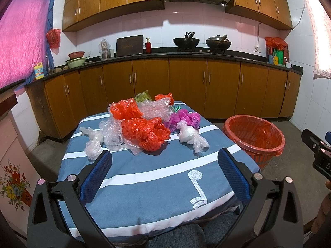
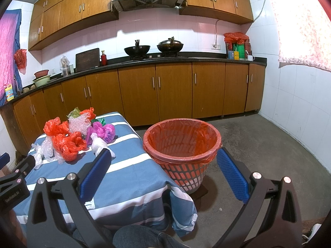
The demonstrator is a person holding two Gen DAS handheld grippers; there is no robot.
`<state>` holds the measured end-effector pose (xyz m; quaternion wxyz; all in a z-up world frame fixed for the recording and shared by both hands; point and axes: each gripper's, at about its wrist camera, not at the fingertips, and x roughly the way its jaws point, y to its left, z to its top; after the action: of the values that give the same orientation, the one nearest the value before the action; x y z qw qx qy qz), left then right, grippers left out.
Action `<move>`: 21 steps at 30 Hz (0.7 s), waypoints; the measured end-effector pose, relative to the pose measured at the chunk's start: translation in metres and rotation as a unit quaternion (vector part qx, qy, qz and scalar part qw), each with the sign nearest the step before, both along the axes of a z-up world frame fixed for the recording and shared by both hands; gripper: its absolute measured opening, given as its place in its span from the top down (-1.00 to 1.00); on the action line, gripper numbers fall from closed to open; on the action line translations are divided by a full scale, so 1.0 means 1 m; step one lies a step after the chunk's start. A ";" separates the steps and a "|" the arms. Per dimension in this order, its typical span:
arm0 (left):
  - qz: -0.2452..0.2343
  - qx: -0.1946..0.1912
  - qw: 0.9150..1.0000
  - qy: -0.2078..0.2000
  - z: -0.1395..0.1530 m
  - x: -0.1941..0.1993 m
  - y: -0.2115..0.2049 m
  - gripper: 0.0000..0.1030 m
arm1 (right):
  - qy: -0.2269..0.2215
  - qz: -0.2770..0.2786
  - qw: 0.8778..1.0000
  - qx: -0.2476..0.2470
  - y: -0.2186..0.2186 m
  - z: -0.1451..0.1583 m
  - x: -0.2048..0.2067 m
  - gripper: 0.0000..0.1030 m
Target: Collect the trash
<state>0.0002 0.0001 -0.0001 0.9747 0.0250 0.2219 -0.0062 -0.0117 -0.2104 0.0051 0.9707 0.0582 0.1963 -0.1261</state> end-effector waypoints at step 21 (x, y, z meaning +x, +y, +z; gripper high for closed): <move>0.001 0.000 1.000 0.001 0.000 0.000 0.000 -0.97 | 0.000 0.001 1.000 -0.001 0.002 -0.001 0.001 -0.93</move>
<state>0.0002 0.0001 -0.0001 0.9745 0.0246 0.2228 -0.0058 -0.0107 -0.2087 0.0043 0.9708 0.0573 0.1965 -0.1249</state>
